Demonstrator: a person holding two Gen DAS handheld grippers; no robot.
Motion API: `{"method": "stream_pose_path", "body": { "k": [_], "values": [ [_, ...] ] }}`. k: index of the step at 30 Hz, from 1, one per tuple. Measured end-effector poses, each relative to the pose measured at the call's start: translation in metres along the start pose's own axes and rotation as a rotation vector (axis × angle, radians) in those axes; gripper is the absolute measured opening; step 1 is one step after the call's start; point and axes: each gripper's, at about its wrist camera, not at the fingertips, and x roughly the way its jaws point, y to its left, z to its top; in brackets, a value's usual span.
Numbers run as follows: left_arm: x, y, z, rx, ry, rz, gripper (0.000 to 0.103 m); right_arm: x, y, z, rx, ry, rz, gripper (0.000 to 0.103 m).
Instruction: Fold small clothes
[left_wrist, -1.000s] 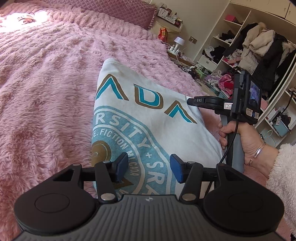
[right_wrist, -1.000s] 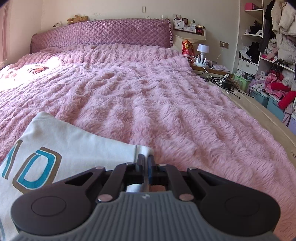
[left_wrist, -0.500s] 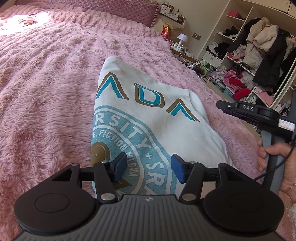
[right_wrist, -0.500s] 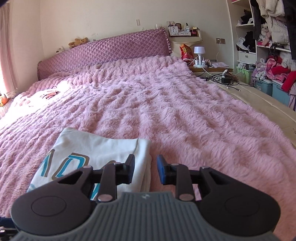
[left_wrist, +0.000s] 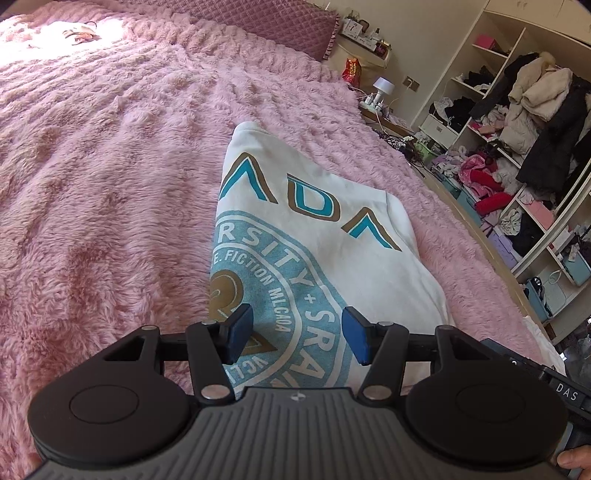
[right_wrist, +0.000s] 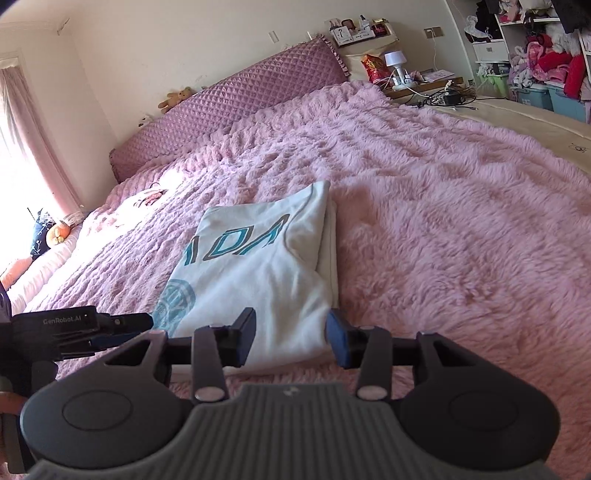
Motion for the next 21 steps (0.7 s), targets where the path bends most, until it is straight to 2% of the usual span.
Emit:
{"method": "stream_pose_path", "body": {
  "k": [3,4,5,6,9,11,14,16,19,20,21],
  "values": [
    [0.0,-0.002,-0.002,0.006,0.003,0.017,0.065,0.017,0.007,-0.002,-0.034,0.022,-0.066,0.039],
    [0.0,-0.003,-0.003,0.013,0.004,0.023,0.065,0.021,0.006,-0.001,-0.023,0.03,-0.068,0.031],
    [0.001,-0.004,-0.004,0.02,0.004,0.029,0.065,0.025,0.004,-0.003,-0.001,0.041,-0.056,0.005],
    [0.003,-0.004,-0.005,0.032,0.008,0.034,0.065,0.028,0.003,-0.004,0.016,0.054,-0.052,0.0],
    [0.007,-0.005,-0.006,0.054,0.01,0.043,0.066,0.027,0.002,0.003,0.043,0.037,-0.046,0.0],
    [0.006,-0.004,-0.007,0.068,0.005,0.038,0.065,0.016,0.0,0.01,0.054,-0.013,-0.077,0.0],
    [0.01,-0.002,-0.012,0.092,0.011,0.035,0.065,0.02,-0.014,0.009,0.107,0.028,-0.074,0.0],
    [0.007,-0.002,-0.016,0.103,-0.005,0.031,0.065,0.027,-0.013,0.0,0.072,0.069,-0.093,0.0],
    [-0.006,-0.005,-0.016,0.112,-0.025,0.043,0.065,0.027,-0.009,-0.002,0.063,0.073,-0.113,0.0],
    [-0.011,-0.005,-0.016,0.107,-0.03,0.038,0.065,0.024,-0.007,0.0,0.071,0.06,-0.128,0.005],
    [-0.015,-0.003,-0.017,0.099,-0.037,0.027,0.065,0.02,-0.005,0.003,0.07,0.038,-0.143,0.006]
  ]
}}
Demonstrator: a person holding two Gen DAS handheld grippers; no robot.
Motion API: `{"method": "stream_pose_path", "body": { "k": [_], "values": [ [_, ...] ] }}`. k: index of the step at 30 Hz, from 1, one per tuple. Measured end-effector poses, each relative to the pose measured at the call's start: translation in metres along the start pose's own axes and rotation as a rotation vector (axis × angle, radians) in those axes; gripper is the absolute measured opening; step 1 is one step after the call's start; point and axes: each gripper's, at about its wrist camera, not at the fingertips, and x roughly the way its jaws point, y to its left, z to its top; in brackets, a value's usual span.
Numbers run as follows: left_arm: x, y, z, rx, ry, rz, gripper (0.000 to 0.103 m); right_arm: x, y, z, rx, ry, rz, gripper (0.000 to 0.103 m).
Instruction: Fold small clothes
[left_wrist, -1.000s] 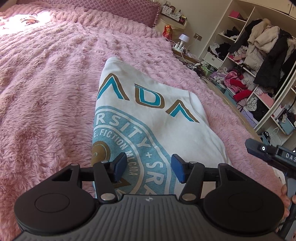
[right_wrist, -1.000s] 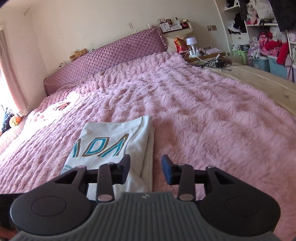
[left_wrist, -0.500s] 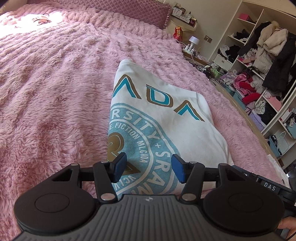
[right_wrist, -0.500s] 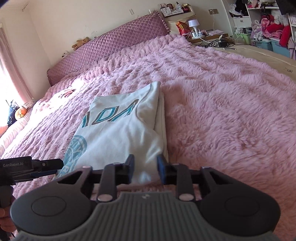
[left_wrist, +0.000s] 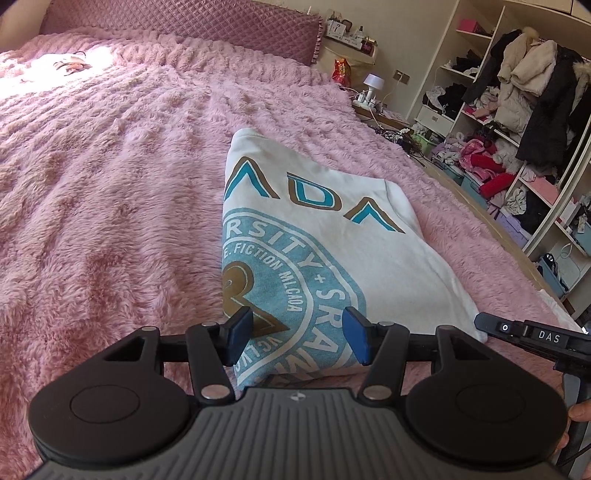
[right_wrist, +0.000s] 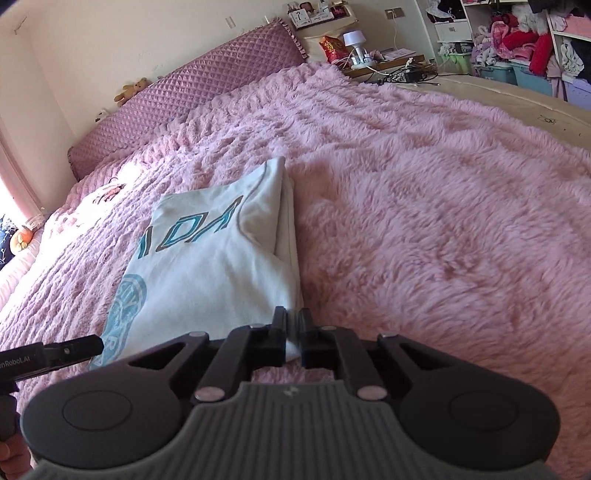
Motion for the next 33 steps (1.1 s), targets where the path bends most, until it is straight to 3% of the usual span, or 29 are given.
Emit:
{"method": "stream_pose_path", "body": {
  "k": [3,7,14,18,25,29,33],
  "values": [
    [-0.008,0.005,-0.003,-0.019,-0.013,-0.012,0.067,-0.012,0.014,0.012,-0.038,-0.106,0.009,0.006],
    [0.0,0.014,-0.006,-0.055,0.033,0.011,0.067,0.003,0.037,0.034,-0.103,-0.136,0.094,0.006],
    [0.014,0.031,-0.015,-0.113,0.077,-0.001,0.07,0.053,0.061,0.044,-0.123,-0.034,0.164,0.009],
    [0.0,0.029,-0.01,-0.126,0.019,0.01,0.069,0.071,0.06,0.039,-0.14,0.004,0.101,0.006],
    [-0.019,0.021,0.007,-0.153,-0.073,-0.083,0.069,0.083,0.048,0.032,-0.081,0.024,0.097,0.004],
    [-0.008,0.019,0.003,-0.167,-0.038,-0.115,0.069,0.084,0.05,0.032,-0.083,0.029,0.092,0.004],
    [0.009,0.022,-0.006,-0.163,0.019,-0.09,0.069,0.086,0.047,0.034,-0.085,0.037,0.101,0.004]
  ]
}}
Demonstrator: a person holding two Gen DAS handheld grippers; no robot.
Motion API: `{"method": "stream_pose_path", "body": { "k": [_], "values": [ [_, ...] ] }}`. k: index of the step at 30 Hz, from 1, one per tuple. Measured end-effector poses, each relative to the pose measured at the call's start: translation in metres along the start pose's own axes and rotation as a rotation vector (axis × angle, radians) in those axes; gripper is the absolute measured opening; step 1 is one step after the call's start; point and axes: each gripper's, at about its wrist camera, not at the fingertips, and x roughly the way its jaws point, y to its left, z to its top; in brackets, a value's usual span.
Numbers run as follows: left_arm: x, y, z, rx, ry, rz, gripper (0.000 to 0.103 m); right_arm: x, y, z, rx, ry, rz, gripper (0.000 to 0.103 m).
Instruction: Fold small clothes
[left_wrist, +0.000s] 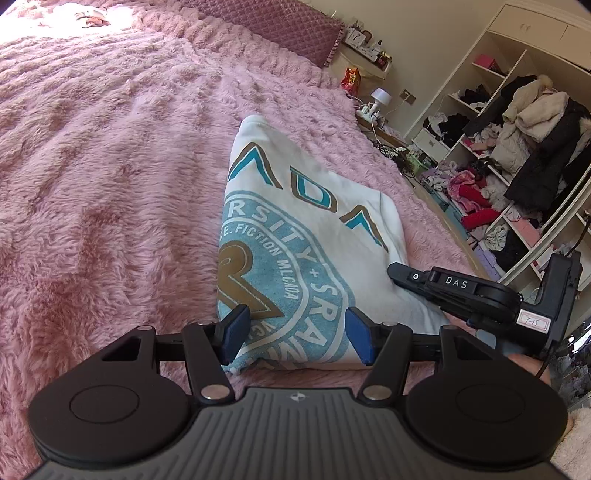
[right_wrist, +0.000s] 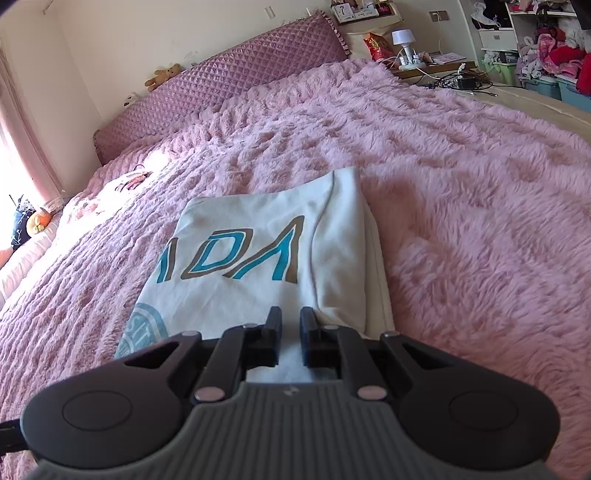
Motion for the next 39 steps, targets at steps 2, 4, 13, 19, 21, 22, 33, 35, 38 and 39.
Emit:
{"method": "stream_pose_path", "body": {
  "k": [2,4,13,19,21,22,33,35,38,39],
  "values": [
    [0.004,0.002,-0.003,0.017,0.008,0.004,0.069,0.001,0.0,0.0,-0.011,0.004,0.001,0.004],
    [0.005,0.001,-0.004,0.03,0.013,0.01,0.069,0.002,0.0,0.0,-0.018,0.009,0.005,0.004],
    [0.004,0.058,0.037,-0.204,-0.016,-0.309,0.077,-0.035,-0.031,0.03,0.094,-0.079,0.195,0.062],
    [0.034,0.114,0.063,-0.322,0.03,-0.346,0.078,-0.033,-0.082,0.036,0.187,0.01,0.247,0.063],
    [0.052,0.13,0.065,-0.374,0.096,-0.367,0.078,-0.026,-0.101,0.032,0.254,0.066,0.313,0.064],
    [0.061,0.135,0.065,-0.398,0.127,-0.374,0.078,-0.023,-0.106,0.03,0.277,0.086,0.338,0.064],
    [0.127,0.133,0.072,-0.482,0.27,-0.529,0.081,0.026,-0.132,0.022,0.455,0.163,0.48,0.064],
    [0.139,0.131,0.072,-0.501,0.294,-0.551,0.082,0.038,-0.13,0.021,0.477,0.184,0.501,0.064],
    [0.154,0.128,0.072,-0.531,0.312,-0.59,0.083,0.053,-0.129,0.022,0.517,0.184,0.527,0.065],
    [0.158,0.128,0.073,-0.541,0.316,-0.601,0.083,0.058,-0.128,0.022,0.531,0.183,0.541,0.065]
  ]
}}
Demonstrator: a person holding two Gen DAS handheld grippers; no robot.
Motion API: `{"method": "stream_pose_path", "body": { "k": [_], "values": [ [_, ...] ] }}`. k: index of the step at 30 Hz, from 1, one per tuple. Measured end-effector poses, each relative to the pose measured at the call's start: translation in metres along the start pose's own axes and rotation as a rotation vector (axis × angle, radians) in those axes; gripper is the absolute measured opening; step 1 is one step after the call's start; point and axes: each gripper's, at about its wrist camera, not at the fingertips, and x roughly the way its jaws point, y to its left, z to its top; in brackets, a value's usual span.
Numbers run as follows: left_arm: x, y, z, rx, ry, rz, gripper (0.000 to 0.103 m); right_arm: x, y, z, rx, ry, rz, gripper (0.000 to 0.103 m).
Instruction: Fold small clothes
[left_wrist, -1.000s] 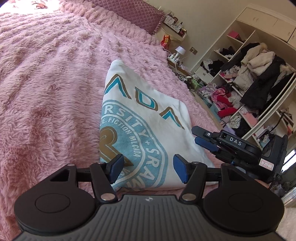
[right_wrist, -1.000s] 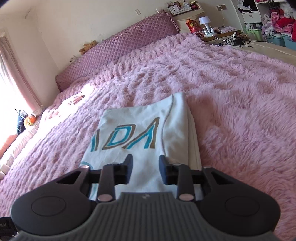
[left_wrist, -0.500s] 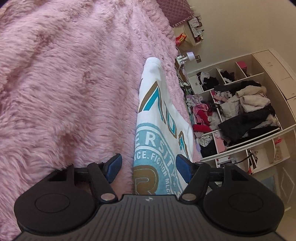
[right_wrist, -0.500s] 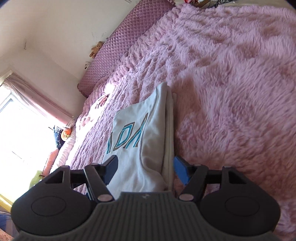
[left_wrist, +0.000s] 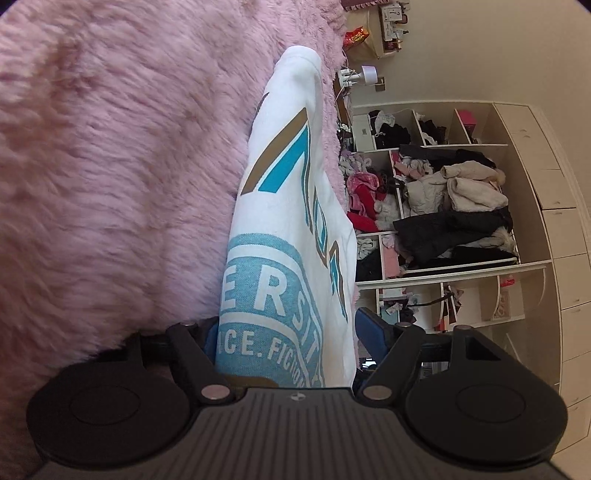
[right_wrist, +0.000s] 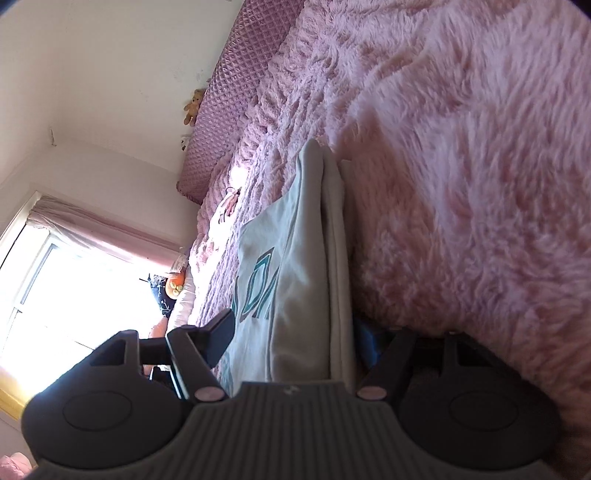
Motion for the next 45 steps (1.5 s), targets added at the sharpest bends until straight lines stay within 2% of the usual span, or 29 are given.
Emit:
{"method": "stream_pose_path", "body": {
  "k": [3,5,6,7,8,9,10,13,15,19,23,27,29,32,36,40,45],
  "values": [
    [0.009,0.004,0.004,-0.032,0.015,-0.03,0.083,0.016,-0.002,0.001,0.013,0.001,0.013,0.065],
    [0.015,0.005,0.006,-0.055,0.021,-0.028,0.083,0.025,-0.002,0.001,0.007,0.014,-0.003,0.065],
    [0.017,0.003,0.008,-0.054,0.028,-0.017,0.079,0.029,-0.001,0.001,-0.012,0.023,-0.017,0.065],
    [0.02,0.002,0.009,-0.049,0.033,0.0,0.07,0.031,0.0,0.0,-0.024,0.028,-0.025,0.065],
    [0.021,0.001,0.009,-0.04,0.044,0.023,0.065,0.031,0.001,0.0,-0.032,0.031,-0.038,0.061],
    [0.022,0.001,0.008,-0.032,0.05,0.047,0.05,0.031,0.003,0.0,-0.038,0.027,-0.052,0.056],
    [0.022,0.003,0.008,-0.042,0.056,0.053,0.04,0.031,0.004,0.0,-0.043,0.019,-0.073,0.041],
    [0.019,0.009,0.008,-0.071,0.055,0.045,0.034,0.032,0.007,-0.005,-0.066,-0.001,-0.101,0.032],
    [0.017,0.005,0.005,-0.052,0.038,0.053,0.034,0.033,0.012,-0.006,-0.079,-0.009,-0.114,0.029],
    [0.009,-0.009,0.0,0.002,0.007,0.023,0.032,0.031,0.025,-0.003,-0.072,-0.025,-0.119,0.025],
    [0.002,-0.025,-0.001,-0.004,0.008,0.001,0.032,0.025,0.049,-0.001,-0.088,-0.028,-0.125,0.025],
    [-0.011,-0.055,-0.002,0.04,0.006,-0.005,0.032,0.015,0.083,0.001,-0.119,-0.032,-0.131,0.025],
    [-0.023,-0.073,-0.004,0.071,-0.002,-0.013,0.032,0.009,0.1,0.0,-0.12,-0.038,-0.101,0.024],
    [-0.051,-0.1,-0.01,0.107,-0.017,-0.019,0.032,0.001,0.139,-0.008,-0.154,-0.046,-0.065,0.024],
    [-0.101,-0.127,-0.025,0.161,-0.054,0.0,0.032,0.004,0.19,-0.031,-0.204,-0.013,-0.025,0.024],
    [-0.158,-0.145,-0.035,0.187,-0.113,0.028,0.032,0.019,0.232,-0.06,-0.238,0.02,0.013,0.024],
    [-0.209,-0.162,-0.038,0.208,-0.201,0.033,0.032,0.046,0.28,-0.09,-0.266,0.041,0.054,0.024]
  ]
}}
